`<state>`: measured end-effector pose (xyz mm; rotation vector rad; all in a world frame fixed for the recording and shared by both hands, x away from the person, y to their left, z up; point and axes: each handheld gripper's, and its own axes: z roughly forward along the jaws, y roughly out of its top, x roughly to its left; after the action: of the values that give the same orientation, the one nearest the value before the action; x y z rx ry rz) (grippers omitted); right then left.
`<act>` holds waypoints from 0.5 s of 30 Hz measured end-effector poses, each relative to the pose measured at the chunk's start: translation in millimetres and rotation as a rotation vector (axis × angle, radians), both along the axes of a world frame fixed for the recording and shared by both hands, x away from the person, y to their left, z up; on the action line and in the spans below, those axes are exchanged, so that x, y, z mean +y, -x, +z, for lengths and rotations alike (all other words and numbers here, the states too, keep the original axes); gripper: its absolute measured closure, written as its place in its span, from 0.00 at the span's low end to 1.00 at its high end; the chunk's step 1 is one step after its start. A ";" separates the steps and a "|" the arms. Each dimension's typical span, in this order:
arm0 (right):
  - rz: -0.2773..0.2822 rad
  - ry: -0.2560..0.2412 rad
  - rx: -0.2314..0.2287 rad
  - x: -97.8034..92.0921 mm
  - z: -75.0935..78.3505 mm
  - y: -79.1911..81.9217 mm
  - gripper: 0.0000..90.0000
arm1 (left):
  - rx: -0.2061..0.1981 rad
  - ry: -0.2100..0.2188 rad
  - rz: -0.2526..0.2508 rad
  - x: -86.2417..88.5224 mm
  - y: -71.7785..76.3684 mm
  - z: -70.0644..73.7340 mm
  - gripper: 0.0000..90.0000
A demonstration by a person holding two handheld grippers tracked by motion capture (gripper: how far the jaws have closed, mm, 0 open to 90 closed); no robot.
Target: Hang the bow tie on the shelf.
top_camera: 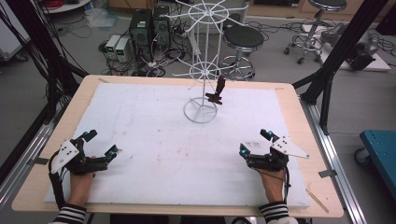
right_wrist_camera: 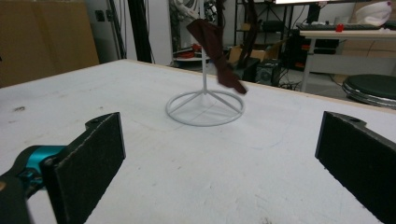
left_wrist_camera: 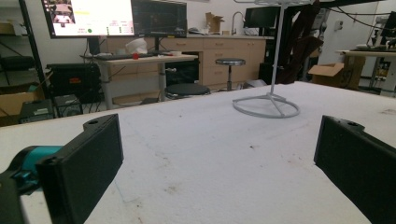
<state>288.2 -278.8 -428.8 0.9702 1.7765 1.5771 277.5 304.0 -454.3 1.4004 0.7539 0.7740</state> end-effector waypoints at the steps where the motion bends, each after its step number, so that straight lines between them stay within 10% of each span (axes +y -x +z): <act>1: -0.005 0.001 -0.010 0.1 -3.3 0.9 0.01 | 0.001 0.002 -0.001 -0.1 0.1 -0.1 0.02; 15: 0.000 0.017 -0.062 2.0 -21.5 10.5 0.01 | 0.001 -0.002 -0.001 0.0 0.2 -0.1 0.02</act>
<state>277.6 -276.8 -450.3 0.9034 1.7448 1.5724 277.3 304.0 -454.4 1.4031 0.7536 0.7729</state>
